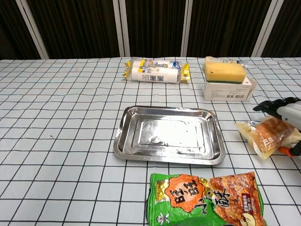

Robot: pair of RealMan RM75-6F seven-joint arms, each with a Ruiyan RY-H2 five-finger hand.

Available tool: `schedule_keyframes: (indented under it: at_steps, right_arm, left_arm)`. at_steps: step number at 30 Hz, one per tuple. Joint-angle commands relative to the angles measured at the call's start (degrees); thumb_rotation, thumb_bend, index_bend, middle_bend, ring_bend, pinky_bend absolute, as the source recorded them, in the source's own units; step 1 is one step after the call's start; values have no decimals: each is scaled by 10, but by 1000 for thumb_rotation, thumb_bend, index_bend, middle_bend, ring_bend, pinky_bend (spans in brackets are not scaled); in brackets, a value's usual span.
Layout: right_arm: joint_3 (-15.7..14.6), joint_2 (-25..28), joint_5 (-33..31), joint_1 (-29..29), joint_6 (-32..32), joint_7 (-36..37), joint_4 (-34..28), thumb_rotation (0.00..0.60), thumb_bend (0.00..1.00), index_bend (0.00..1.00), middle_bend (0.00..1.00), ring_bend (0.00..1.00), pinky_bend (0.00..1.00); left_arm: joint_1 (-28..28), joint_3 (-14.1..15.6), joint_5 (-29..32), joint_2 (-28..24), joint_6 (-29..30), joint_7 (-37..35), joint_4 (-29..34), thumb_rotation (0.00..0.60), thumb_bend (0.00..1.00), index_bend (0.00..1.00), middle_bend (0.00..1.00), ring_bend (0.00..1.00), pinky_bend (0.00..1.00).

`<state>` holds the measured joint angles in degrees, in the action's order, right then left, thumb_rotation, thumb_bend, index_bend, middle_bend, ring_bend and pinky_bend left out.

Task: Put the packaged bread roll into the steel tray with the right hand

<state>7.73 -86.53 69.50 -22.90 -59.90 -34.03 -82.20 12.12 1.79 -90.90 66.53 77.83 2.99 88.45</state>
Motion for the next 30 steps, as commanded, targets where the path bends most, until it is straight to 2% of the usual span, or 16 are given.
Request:
schedule_keyframes:
  at_steps: [1, 4, 6, 10, 19, 26, 30]
  right_arm:
    - [0, -7, -5, -6, 3, -6, 5, 600, 397, 207, 92, 15, 108]
    - [-1, -13, -12, -12, 4, -12, 11, 600, 409, 363, 232, 126, 280]
    - [-1, -17, -10, -14, -3, -14, 13, 600, 416, 435, 300, 186, 349]
    - [-3, -21, 5, -16, -24, -18, 10, 600, 427, 538, 391, 268, 402]
    - [-2, -15, 24, -27, -55, -50, -38, 600, 428, 543, 393, 269, 402]
    - [13, -23, 23, -57, -63, -131, -117, 600, 428, 543, 393, 270, 402]
    - [32, -52, -4, -88, -55, -193, -146, 600, 428, 542, 393, 269, 402]
  left_arm:
    - [0, 0, 0, -1, 0, -2, 0, 600, 63, 0, 0, 0, 0]
    - [0, 0, 0, -2, 0, -5, -1, 600, 63, 0, 0, 0, 0]
    - [0, 0, 1, -2, 0, -6, -1, 600, 63, 0, 0, 0, 0]
    - [1, 0, 0, -2, -1, -7, -1, 600, 63, 0, 0, 0, 0]
    - [1, 0, 0, -3, 0, -8, 0, 600, 64, 0, 0, 0, 0]
    - [2, 0, -1, -4, -2, -10, 0, 600, 63, 0, 0, 0, 0]
    - [2, 0, -1, -6, -1, -15, 0, 600, 64, 0, 0, 0, 0]
